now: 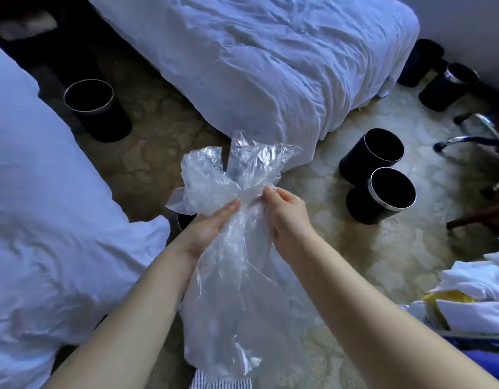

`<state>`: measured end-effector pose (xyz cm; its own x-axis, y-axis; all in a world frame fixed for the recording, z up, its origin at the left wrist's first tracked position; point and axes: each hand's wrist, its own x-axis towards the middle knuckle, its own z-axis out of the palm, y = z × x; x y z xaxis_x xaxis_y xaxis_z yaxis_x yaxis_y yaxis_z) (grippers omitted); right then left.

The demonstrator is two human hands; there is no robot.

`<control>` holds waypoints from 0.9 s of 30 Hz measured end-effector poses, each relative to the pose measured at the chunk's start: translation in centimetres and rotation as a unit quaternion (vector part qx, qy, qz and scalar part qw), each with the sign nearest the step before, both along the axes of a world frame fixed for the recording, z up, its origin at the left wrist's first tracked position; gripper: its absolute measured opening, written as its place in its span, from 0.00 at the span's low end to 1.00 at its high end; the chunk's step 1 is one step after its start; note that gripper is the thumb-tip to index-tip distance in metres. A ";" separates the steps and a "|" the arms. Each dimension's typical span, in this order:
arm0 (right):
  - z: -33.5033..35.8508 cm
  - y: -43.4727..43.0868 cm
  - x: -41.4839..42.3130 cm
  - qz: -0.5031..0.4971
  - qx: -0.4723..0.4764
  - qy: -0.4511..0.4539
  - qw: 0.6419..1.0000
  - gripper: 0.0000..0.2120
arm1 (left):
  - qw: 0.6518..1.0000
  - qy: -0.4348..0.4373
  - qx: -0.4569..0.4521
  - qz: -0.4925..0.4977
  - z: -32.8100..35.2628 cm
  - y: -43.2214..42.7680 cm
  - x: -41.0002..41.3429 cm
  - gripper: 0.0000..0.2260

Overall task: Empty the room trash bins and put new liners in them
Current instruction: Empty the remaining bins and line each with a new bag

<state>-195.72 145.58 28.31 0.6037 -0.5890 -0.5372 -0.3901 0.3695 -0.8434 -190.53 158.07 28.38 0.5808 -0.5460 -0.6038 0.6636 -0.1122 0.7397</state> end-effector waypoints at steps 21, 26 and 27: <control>-4.3 -7.9 18.5 0.149 0.046 0.047 0.987 0.10 | 0.977 0.038 0.012 0.210 -4.5 -8.7 15.0 0.06; -5.2 -12.7 24.6 0.140 0.054 0.027 0.988 0.08 | 0.961 0.056 0.080 0.260 -5.4 -12.5 20.3 0.07; -5.7 -13.8 25.7 0.150 0.055 0.027 0.987 0.08 | 0.957 0.055 0.096 0.269 -5.8 -13.5 21.4 0.09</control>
